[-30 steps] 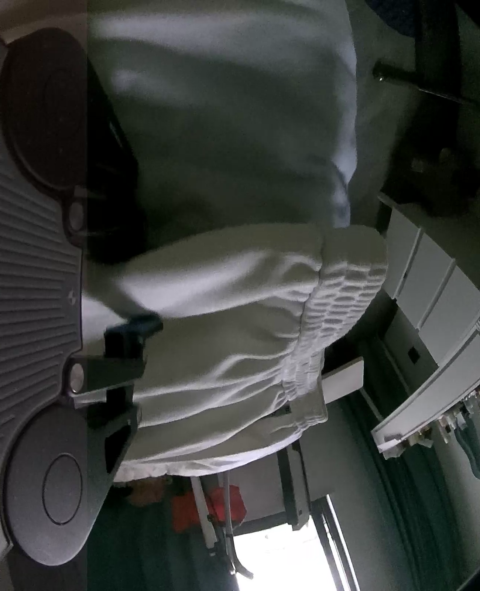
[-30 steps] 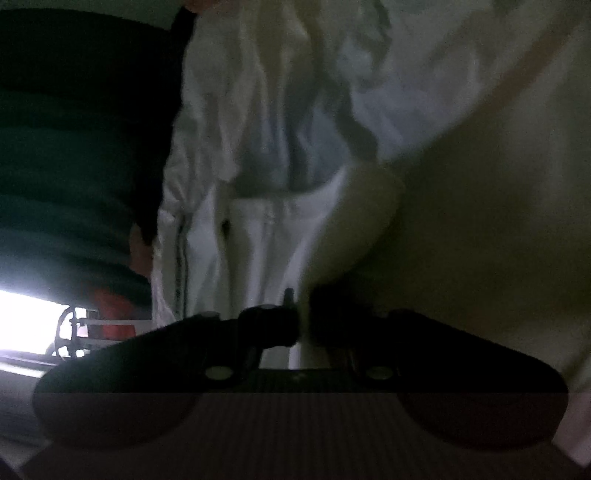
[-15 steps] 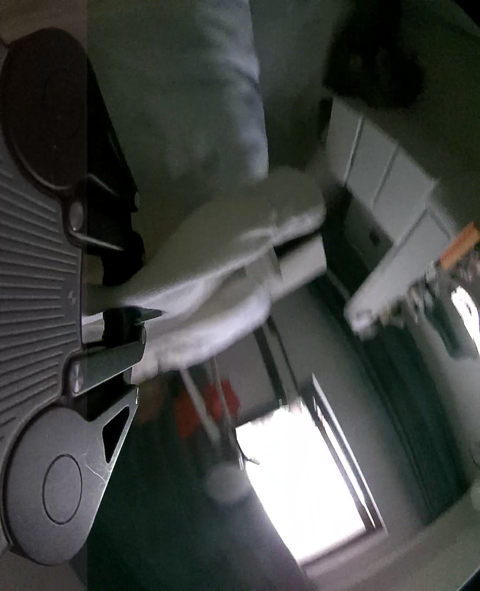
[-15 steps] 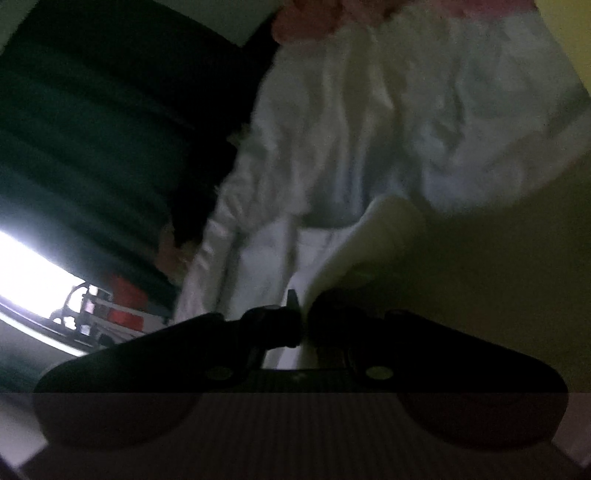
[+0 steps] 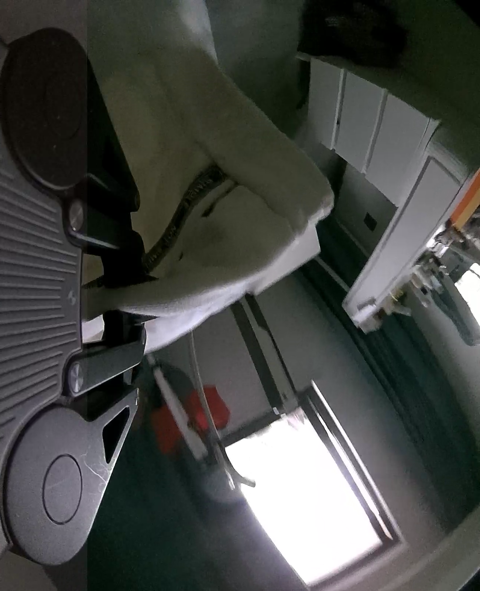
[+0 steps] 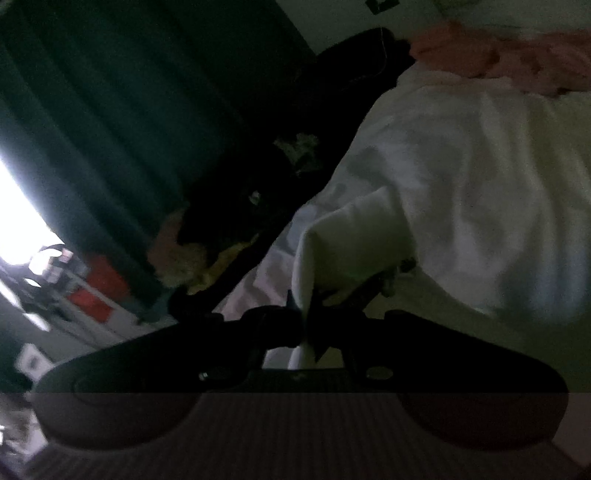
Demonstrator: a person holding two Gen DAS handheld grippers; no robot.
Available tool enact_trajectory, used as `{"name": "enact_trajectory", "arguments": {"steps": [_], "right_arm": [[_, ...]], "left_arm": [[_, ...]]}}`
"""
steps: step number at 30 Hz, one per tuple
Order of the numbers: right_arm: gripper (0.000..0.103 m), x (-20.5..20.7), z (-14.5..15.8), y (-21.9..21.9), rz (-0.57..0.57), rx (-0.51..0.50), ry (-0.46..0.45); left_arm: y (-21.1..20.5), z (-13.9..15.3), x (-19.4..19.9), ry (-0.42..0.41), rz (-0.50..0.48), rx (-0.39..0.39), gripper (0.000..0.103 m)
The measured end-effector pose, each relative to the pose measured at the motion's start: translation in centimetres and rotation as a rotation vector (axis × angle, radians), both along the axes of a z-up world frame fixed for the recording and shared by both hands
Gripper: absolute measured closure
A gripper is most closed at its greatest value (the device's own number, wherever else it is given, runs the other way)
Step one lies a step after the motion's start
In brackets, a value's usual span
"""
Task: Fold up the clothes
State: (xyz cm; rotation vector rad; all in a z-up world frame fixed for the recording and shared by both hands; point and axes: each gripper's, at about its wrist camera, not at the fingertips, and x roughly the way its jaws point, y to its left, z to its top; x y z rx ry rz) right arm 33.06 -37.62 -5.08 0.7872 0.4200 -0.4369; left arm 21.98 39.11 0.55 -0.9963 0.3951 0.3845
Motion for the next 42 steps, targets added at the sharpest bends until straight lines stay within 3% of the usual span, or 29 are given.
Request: {"name": "enact_trajectory", "arguments": {"steps": [3, 5, 7, 10, 13, 15, 16, 18, 22, 23, 27, 31, 33, 38, 42], "right_arm": [[0.096, 5.7, -3.9, 0.8, -0.041, -0.009, 0.063], [0.096, 8.1, -6.3, 0.9, -0.050, -0.014, 0.113], [0.096, 9.8, -8.2, 1.1, -0.049, -0.035, 0.154], [0.096, 10.4, -8.8, 1.7, -0.010, -0.119, 0.176], [0.094, 9.1, -8.3, 0.9, 0.029, -0.097, 0.151], [0.093, 8.2, -8.0, 0.4, 0.054, -0.082, 0.134], [0.091, 7.5, -7.7, 0.2, 0.062, -0.068, 0.120], [0.082, 4.7, -6.9, -0.1, 0.056, -0.017, 0.066], [0.048, -1.9, -6.4, -1.1, 0.056, 0.123, -0.042], [0.043, -3.8, -6.8, -1.3, 0.054, 0.175, -0.057], [0.043, -10.1, -8.3, -2.8, 0.019, 0.359, -0.093], [0.043, -13.7, -11.2, -4.8, 0.029, 0.622, -0.085], [0.043, -14.6, -12.4, -5.3, 0.036, 0.673, -0.084], [0.045, -13.2, -14.6, -5.4, 0.068, 0.676, -0.078], [0.049, -11.2, -15.1, -5.2, 0.037, 0.598, -0.136]], "left_arm": [[0.0, -2.7, 7.6, 0.122, 0.007, 0.036, 0.093], [-0.2, -4.4, 10.7, 0.187, 0.008, 0.054, 0.093], [-0.1, -6.1, 12.6, 0.224, 0.013, 0.043, 0.092], [0.2, -7.8, 13.6, 0.257, 0.009, 0.023, 0.089], [0.0, -7.5, 12.4, 0.245, -0.007, 0.036, 0.084], [-0.1, -6.7, 11.5, 0.232, -0.021, 0.067, 0.058], [-0.2, -6.1, 10.9, 0.233, -0.024, 0.092, 0.054], [-0.5, -5.1, 9.2, 0.217, -0.036, 0.119, 0.049], [-1.0, -3.7, 3.2, 0.181, -0.037, 0.119, 0.047], [-1.0, -3.6, 1.6, 0.177, -0.033, 0.109, 0.046], [-0.6, -4.3, -4.7, 0.183, -0.052, 0.016, 0.046], [-0.1, -5.9, -9.0, 0.179, -0.040, -0.079, 0.044], [0.2, -7.1, -10.3, 0.187, -0.033, -0.127, 0.044], [0.6, -10.2, -10.4, 0.186, 0.000, -0.201, 0.045], [0.9, -10.8, -7.9, 0.136, 0.114, -0.112, 0.050]]}}
